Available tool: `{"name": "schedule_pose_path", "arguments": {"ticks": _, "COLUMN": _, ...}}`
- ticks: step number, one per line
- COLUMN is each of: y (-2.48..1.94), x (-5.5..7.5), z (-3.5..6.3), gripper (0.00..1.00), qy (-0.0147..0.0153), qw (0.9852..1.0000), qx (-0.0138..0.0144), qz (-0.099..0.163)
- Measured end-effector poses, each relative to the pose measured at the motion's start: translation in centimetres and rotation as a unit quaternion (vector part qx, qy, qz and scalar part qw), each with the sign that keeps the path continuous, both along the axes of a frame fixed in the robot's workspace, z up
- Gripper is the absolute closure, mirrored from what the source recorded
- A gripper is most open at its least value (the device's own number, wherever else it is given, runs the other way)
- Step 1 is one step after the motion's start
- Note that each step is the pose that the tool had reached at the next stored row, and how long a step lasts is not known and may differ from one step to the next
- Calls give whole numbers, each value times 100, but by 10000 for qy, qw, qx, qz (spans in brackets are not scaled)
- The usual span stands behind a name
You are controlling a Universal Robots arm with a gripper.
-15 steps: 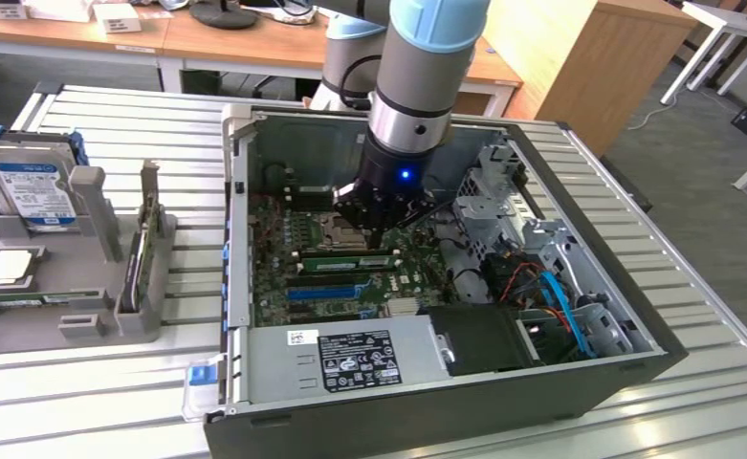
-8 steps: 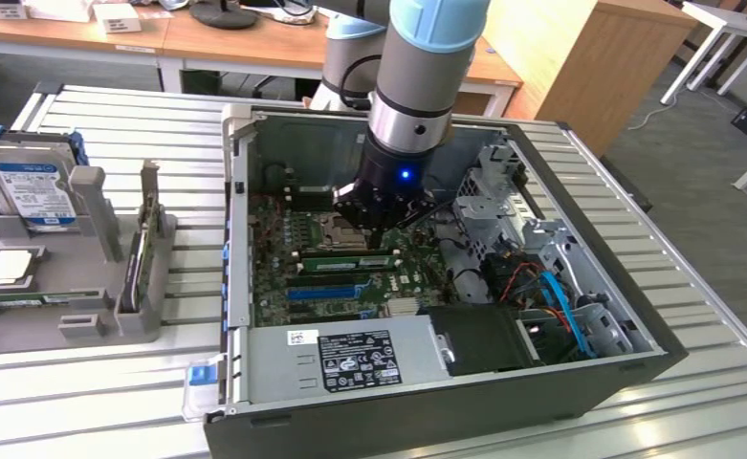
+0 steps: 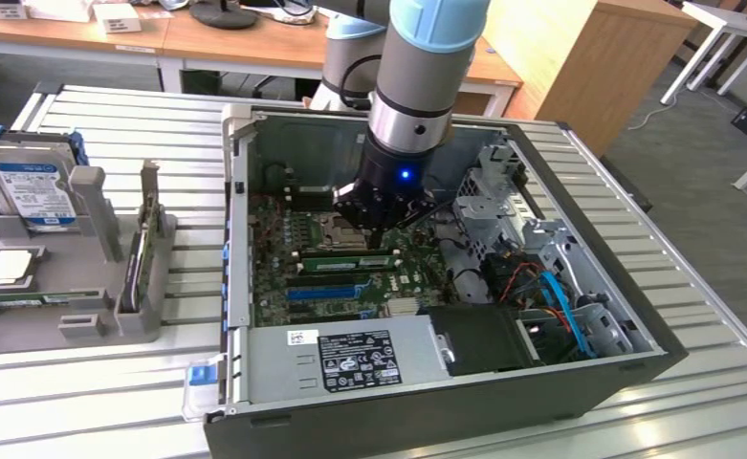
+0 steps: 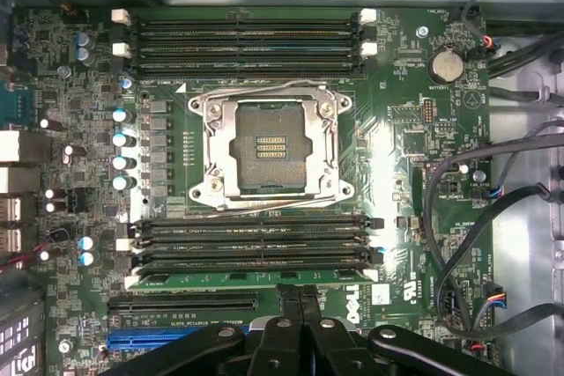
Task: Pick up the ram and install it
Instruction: 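Press down the ram until it locks into place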
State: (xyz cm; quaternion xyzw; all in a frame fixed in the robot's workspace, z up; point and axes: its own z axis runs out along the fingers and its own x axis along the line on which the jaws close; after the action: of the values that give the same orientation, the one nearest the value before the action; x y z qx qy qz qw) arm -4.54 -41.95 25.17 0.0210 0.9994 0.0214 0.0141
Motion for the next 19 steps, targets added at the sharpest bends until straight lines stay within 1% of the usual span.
{"name": "schedule_pose_path", "arguments": {"ticks": 2, "y": 0, "x": 0, "z": 0, "gripper": 89, "qy": 0, "qw": 10000, "qx": 0, "qz": -42}}
{"name": "schedule_pose_path", "arguments": {"ticks": 7, "y": 1, "x": -7, "z": 0, "gripper": 89, "qy": 0, "qw": 10000, "qx": 0, "qz": -50}}
{"name": "schedule_pose_path", "arguments": {"ticks": 12, "y": 1, "x": -67, "z": 0, "gripper": 89, "qy": -11, "qw": 10000, "qx": 0, "qz": -48}}
{"name": "schedule_pose_path", "arguments": {"ticks": 19, "y": 1, "x": -139, "z": 0, "gripper": 89, "qy": -13, "qw": 10000, "qx": 0, "qz": -48}}
